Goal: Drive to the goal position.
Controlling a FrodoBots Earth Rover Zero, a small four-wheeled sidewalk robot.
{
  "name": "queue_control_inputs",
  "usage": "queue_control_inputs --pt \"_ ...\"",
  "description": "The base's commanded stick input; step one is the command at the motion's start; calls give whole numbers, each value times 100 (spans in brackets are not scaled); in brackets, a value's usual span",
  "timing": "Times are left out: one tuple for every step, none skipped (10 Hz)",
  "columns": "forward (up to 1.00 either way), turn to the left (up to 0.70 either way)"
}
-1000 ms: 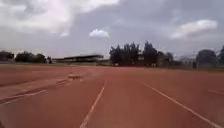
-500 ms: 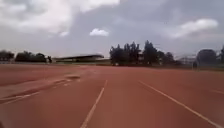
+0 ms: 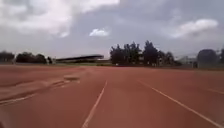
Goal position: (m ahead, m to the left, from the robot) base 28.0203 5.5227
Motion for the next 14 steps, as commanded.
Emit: queue_control_inputs --pt "45 0" --pt "45 0" --pt "45 0" --pt "45 0" --pt "45 0" --pt "45 0" --pt "45 0" --pt "45 0" --pt "45 0" --pt "45 0" --pt "45 0" --pt "45 0" --pt "45 0" --pt "45 0"
